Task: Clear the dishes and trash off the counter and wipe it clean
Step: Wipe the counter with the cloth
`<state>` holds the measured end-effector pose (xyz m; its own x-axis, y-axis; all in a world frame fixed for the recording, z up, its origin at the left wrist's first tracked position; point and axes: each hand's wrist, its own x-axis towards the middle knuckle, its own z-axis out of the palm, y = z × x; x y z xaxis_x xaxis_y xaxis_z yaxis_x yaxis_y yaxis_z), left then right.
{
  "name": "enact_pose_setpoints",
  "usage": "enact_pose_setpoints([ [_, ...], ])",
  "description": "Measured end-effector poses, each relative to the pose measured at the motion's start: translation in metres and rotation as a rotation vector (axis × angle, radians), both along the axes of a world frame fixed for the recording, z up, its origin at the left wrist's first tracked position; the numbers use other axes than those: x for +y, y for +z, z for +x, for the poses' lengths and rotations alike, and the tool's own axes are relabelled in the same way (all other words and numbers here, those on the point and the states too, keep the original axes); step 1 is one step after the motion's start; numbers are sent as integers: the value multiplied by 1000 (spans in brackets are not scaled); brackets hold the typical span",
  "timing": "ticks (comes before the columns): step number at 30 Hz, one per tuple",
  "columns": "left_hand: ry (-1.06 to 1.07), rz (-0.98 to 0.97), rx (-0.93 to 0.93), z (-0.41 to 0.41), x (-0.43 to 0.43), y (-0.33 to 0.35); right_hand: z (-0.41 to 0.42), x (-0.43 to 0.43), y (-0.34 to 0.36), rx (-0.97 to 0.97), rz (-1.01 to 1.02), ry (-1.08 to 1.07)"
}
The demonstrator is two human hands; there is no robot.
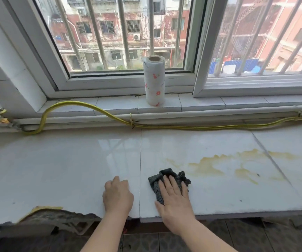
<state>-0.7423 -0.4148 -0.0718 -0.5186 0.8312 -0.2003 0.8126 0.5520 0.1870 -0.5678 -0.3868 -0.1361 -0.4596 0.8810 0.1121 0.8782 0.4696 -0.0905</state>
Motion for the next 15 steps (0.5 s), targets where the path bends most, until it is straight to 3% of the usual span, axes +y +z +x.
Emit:
enact_pose_setpoints([
  [7, -41, 59, -5, -6, 29, -9, -49, 21, 2, 11, -79, 71],
  [15, -74, 43, 27, -58, 61, -10, -86, 91, 11, 0, -239, -57],
])
